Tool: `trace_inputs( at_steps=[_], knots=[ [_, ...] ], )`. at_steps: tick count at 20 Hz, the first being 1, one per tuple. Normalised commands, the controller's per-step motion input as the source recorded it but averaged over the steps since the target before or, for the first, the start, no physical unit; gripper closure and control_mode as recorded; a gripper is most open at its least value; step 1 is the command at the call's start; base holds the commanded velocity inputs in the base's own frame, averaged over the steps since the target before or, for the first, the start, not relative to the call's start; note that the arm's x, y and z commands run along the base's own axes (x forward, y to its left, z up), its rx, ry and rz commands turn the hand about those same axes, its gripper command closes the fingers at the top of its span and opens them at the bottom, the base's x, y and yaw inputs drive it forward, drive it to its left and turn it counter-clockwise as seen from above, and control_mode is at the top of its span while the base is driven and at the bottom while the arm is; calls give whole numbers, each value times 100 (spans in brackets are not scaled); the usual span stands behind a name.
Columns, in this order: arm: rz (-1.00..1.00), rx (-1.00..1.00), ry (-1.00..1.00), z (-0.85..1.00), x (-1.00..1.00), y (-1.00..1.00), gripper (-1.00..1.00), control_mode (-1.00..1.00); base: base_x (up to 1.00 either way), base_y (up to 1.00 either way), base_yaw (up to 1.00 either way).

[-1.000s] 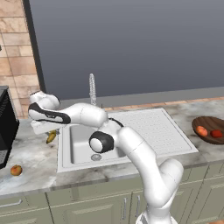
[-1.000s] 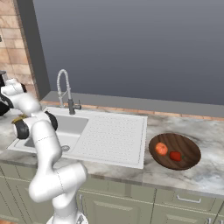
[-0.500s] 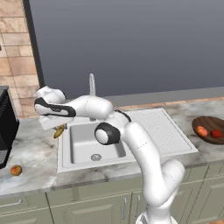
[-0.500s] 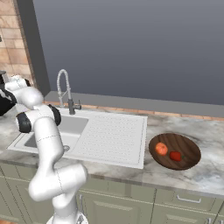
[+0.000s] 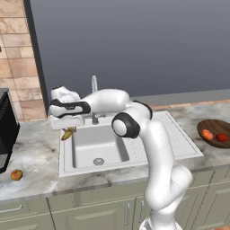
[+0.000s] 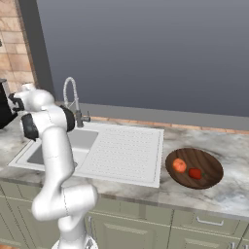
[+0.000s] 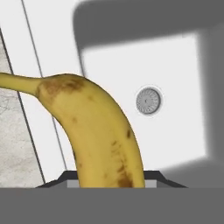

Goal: There is a mixed pile of frozen fruits and vegetables on the counter. Locate all the frozen vegetables and place the items in a bowl on the counter. Take all the frozen fruits and defrost them in a running sink.

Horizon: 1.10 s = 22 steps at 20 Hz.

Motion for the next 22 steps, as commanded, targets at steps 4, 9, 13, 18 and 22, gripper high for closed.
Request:
trace_inputs(
  at_steps=[4,9,13,18,22],
  knots=[
    [-7,8,-2,0,-4,-17,100,-100,0,0,0],
    [-7,1,0,0,-1,-8,100,-100,0,0,0],
    [-7,0,0,0,0,-5,100,-100,0,0,0],
    [-6,0,1,0,0,-6,100,-100,0,0,0],
    [-6,-2,3,0,0,-11,100,-100,0,0,0]
  ],
)
